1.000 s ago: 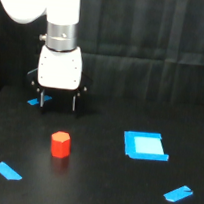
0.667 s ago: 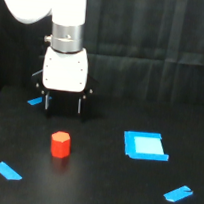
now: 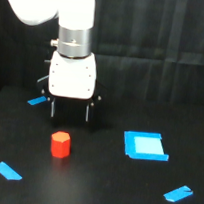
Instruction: Pick up the red object from the table
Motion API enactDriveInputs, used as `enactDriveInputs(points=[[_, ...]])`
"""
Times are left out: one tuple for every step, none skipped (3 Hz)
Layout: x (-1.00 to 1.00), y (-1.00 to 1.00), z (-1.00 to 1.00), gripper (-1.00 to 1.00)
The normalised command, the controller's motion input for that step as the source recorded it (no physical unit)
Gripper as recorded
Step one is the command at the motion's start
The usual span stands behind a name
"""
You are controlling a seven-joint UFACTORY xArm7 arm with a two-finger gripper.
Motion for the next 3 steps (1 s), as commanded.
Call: enactDriveInputs(points=[[0.35, -0.93, 0.04, 1.0], [0.38, -0.94, 0.02, 1.0], [0.22, -0.89, -0.13, 1.0]])
